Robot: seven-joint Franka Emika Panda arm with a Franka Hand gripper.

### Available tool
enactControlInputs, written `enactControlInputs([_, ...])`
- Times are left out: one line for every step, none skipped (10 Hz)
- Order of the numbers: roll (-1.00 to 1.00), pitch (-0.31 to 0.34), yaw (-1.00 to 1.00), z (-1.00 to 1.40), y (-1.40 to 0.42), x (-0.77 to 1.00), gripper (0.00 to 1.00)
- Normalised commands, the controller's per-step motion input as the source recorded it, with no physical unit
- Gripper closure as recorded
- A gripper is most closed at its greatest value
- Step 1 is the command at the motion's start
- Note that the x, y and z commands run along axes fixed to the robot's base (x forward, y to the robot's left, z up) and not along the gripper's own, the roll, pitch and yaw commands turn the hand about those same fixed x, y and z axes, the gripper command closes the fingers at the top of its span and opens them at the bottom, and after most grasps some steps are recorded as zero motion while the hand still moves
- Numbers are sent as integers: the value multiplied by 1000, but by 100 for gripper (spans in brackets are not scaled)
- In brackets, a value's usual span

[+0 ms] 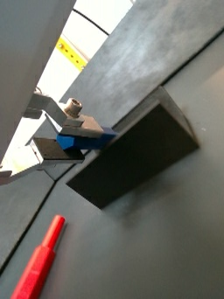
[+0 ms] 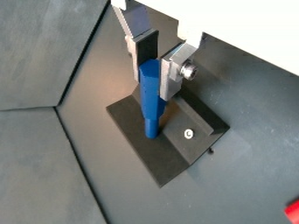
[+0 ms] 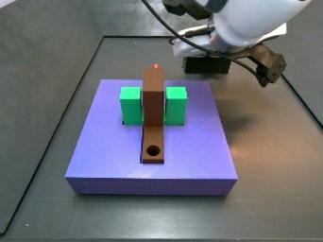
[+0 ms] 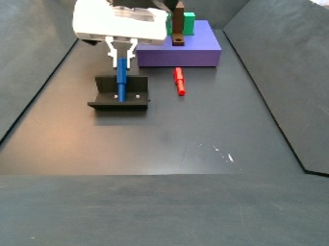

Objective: Pick up the blue object. Move up. Place the blue object on the fixture. Regrasp the blue object. Move to above the board. Insert the blue object.
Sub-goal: Regrasp the blue object.

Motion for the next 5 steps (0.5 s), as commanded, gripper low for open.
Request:
enactControlInputs([0,0,0,0,0,0,100])
enactControlInputs([0,0,0,0,0,0,100])
enactControlInputs([0,0,0,0,0,0,100])
enactControlInputs([0,0,0,0,0,0,100])
enactControlInputs([0,0,0,0,0,0,100])
